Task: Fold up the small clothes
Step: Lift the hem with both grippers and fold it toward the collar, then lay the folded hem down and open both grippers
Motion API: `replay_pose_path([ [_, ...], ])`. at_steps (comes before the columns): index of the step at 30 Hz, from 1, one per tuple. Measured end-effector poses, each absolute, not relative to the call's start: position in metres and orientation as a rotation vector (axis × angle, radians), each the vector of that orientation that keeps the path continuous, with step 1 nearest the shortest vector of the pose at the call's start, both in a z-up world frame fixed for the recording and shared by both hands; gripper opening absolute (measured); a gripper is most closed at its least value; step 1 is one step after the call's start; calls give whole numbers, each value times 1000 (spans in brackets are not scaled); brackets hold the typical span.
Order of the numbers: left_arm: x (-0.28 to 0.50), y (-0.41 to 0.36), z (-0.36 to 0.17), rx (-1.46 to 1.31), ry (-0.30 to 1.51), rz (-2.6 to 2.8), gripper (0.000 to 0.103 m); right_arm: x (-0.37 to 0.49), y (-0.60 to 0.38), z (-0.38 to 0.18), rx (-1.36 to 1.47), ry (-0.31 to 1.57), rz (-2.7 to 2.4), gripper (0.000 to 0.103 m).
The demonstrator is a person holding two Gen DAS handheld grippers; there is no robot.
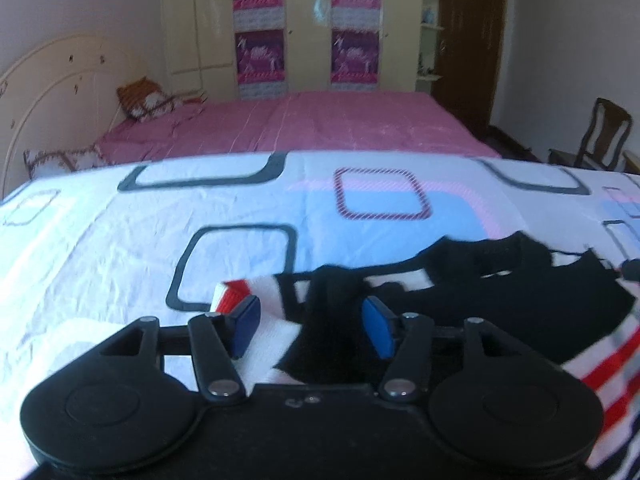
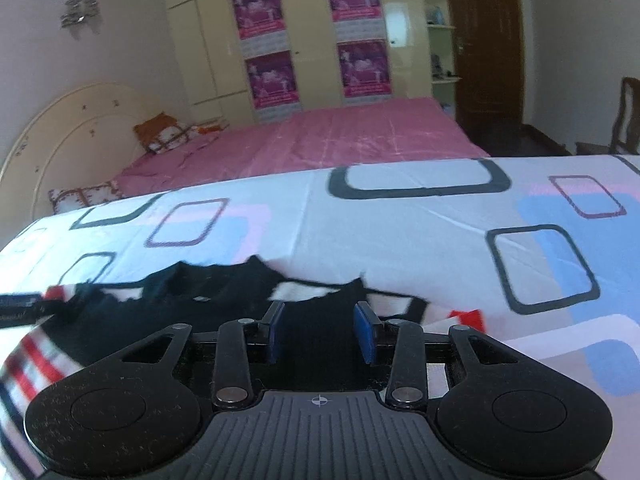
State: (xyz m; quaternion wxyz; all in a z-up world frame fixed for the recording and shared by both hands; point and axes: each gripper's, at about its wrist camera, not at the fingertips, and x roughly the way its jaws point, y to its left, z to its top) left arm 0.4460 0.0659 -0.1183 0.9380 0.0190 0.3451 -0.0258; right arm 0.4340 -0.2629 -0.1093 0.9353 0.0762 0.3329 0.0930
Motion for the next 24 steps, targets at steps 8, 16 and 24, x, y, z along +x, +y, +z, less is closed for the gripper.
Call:
replay_pose_path([
  [8,412,24,-114,21,708,-193,58,416,-220,-116,80,709,284,38],
  [16,393,27,-158,104,747,-140,61,401,-208,-143,-11,750,288,38],
  [24,380,51,-152,42,753,-97,63,378,-249,-149,10,743,196,38],
])
